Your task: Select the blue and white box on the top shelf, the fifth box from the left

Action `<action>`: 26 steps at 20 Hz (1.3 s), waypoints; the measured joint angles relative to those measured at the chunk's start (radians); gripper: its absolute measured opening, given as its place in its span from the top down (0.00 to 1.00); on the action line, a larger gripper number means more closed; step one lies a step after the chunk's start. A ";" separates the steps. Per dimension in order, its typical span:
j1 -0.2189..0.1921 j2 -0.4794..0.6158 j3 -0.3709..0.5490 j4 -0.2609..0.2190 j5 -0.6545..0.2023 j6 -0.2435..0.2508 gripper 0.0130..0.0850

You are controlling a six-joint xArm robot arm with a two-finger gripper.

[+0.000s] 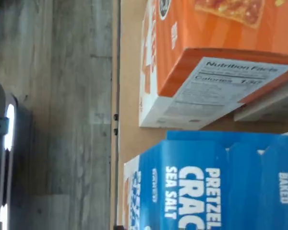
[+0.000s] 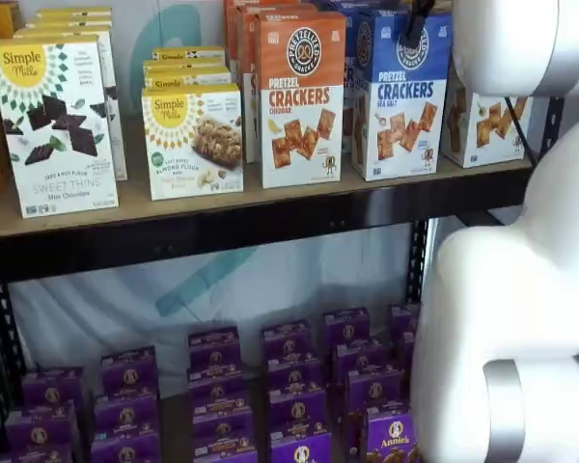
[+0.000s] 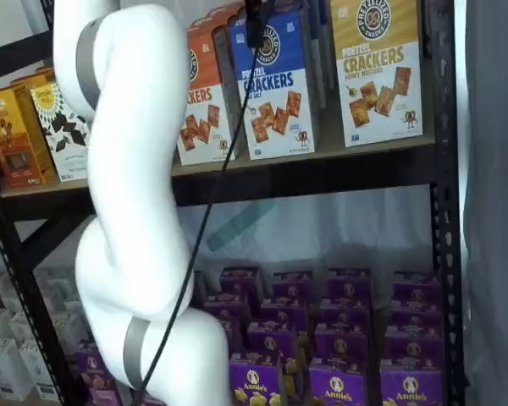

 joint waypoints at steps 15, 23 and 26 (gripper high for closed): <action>0.036 -0.018 0.043 -0.082 -0.018 0.000 0.00; 0.047 -0.032 0.073 -0.104 -0.039 0.001 0.00; 0.049 -0.036 0.083 -0.106 -0.047 0.002 0.06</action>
